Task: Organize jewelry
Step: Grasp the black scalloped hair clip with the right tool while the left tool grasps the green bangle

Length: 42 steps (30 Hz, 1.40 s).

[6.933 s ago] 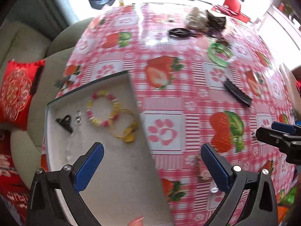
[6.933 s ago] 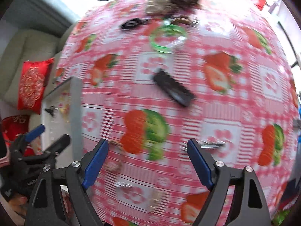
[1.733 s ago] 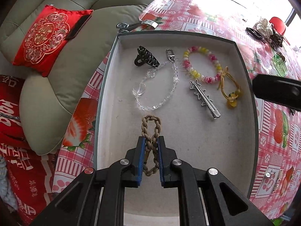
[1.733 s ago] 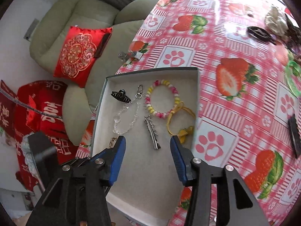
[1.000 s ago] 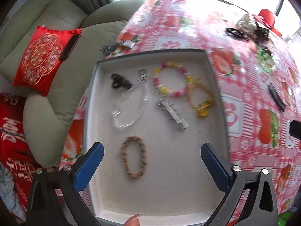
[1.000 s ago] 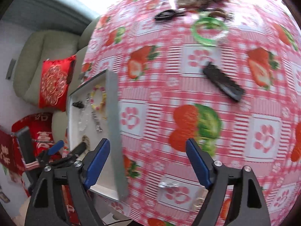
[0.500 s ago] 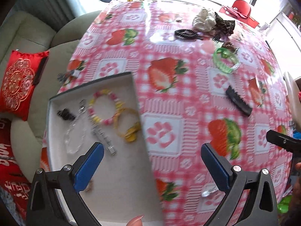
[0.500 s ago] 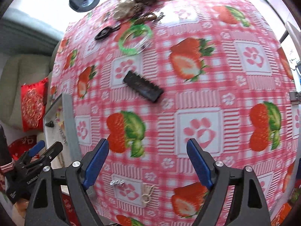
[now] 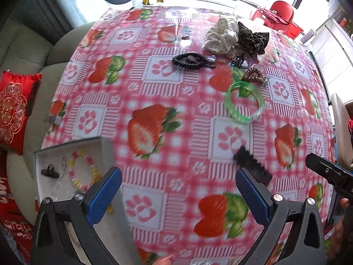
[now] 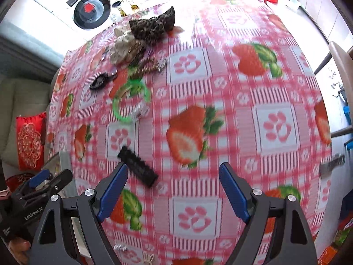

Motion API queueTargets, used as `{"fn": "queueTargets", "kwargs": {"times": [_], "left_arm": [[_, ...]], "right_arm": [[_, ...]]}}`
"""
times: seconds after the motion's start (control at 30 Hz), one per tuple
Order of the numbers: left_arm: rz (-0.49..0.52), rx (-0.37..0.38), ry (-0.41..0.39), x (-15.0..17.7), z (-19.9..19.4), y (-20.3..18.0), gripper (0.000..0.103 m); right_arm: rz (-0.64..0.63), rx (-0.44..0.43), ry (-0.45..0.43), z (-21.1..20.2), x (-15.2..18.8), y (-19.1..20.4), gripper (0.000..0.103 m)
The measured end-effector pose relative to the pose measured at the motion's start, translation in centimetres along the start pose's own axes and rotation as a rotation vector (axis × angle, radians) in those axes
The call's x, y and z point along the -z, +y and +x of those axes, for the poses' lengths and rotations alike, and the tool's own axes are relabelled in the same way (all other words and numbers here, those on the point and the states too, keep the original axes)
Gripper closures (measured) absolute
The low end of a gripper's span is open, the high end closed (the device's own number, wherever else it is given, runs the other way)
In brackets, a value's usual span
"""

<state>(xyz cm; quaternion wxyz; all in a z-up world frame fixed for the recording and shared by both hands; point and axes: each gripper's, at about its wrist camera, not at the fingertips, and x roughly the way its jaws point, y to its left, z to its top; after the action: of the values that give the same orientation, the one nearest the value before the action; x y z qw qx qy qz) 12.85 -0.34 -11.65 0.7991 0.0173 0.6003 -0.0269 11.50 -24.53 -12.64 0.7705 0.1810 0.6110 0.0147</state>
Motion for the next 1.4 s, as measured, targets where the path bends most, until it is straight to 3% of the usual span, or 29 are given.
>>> {"fn": "queueTargets", "kwargs": {"times": [0.23, 0.4, 0.6, 0.63, 0.83, 0.93, 1.07, 1.2, 1.23, 1.27, 1.3, 1.37, 1.4], "left_arm": [[-0.029, -0.008, 0.029, -2.6, 2.7, -1.1, 0.0], [-0.05, 0.022, 0.046, -4.0, 5.1, -1.4, 0.0], [-0.051, 0.056, 0.062, -5.1, 7.5, -2.1, 0.0], [-0.046, 0.064, 0.063, -5.3, 7.8, -2.3, 0.004], [-0.015, 0.111, 0.044, -6.5, 8.8, -4.0, 0.005], [-0.003, 0.126, 0.039, -7.3, 9.4, -4.9, 0.016], [0.025, 0.114, 0.023, -8.5, 10.1, -6.1, 0.019], [0.059, 0.083, 0.007, -9.6, 10.2, -7.0, 0.039], [0.067, 0.074, 0.003, -9.7, 10.1, -7.1, 0.049], [0.075, 0.064, 0.001, -9.8, 10.0, -7.0, 0.058], [0.083, 0.057, -0.001, -9.9, 10.0, -7.0, 0.062], [0.077, 0.084, 0.0, -9.9, 9.7, -7.0, 0.089], [0.073, 0.097, 0.005, -10.0, 9.7, -6.9, 0.09]], "right_arm": [[-0.072, -0.016, 0.015, 1.4, -1.7, 0.4, 0.016], [-0.215, -0.053, 0.052, 3.0, -0.4, 2.4, 0.018], [-0.403, -0.027, 0.051, 4.9, 1.7, 5.3, 0.021], [-0.419, -0.022, 0.047, 5.1, 1.9, 5.6, 0.022], [-0.505, 0.028, 0.016, 6.8, 3.0, 6.9, 0.028], [-0.527, 0.05, -0.008, 7.2, 3.3, 7.2, 0.029], [-0.563, 0.088, -0.035, 7.5, 3.6, 7.8, 0.035], [-0.62, 0.129, -0.061, 7.7, 4.3, 8.4, 0.05], [-0.629, 0.126, -0.062, 7.6, 4.5, 8.5, 0.055], [-0.635, 0.123, -0.063, 7.6, 4.6, 8.6, 0.068], [-0.64, 0.124, -0.064, 7.5, 4.8, 8.8, 0.069], [-0.635, 0.129, -0.06, 7.5, 5.0, 8.8, 0.069], [-0.623, 0.125, -0.058, 7.4, 4.9, 8.7, 0.069]]}}
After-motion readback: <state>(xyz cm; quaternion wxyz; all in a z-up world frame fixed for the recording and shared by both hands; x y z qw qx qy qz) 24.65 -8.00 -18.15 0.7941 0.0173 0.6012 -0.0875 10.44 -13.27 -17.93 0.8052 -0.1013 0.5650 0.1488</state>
